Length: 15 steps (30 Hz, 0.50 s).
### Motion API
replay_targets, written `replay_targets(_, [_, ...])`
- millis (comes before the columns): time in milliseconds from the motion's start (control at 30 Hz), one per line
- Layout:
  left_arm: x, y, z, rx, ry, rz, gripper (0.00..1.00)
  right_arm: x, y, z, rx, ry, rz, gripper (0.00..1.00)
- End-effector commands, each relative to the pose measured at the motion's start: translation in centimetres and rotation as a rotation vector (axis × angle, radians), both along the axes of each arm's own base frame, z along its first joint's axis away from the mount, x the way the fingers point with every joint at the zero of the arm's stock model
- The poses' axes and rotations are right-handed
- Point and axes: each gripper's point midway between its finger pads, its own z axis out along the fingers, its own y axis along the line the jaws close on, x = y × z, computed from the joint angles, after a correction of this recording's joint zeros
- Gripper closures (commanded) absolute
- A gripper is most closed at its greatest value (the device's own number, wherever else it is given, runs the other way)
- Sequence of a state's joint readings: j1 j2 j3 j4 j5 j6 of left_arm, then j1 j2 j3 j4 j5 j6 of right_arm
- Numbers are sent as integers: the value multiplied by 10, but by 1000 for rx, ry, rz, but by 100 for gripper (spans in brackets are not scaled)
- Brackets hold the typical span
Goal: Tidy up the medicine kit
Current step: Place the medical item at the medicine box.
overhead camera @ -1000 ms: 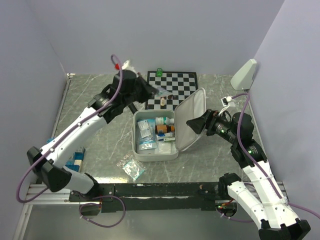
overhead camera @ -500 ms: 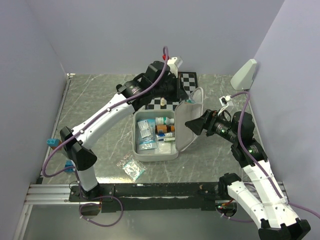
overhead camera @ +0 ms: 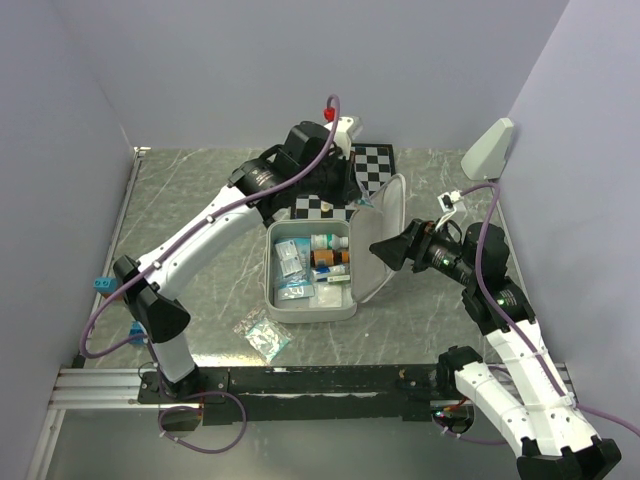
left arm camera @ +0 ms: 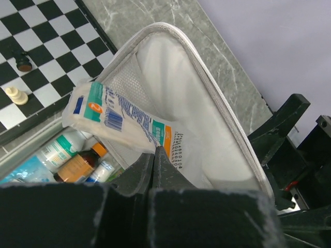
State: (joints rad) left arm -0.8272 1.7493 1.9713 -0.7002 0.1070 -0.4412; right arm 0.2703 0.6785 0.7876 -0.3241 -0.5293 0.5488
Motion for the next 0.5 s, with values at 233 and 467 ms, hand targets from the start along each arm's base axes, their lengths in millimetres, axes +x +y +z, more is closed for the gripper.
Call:
replay_targets(233, [-23,-21,48,-31,-174,-220,99,-3,6,38,37,-81,50,6])
replay_targets(467, [-31,-31,25,6,-137,-285,99,-1,6,38,34,-76,49,6])
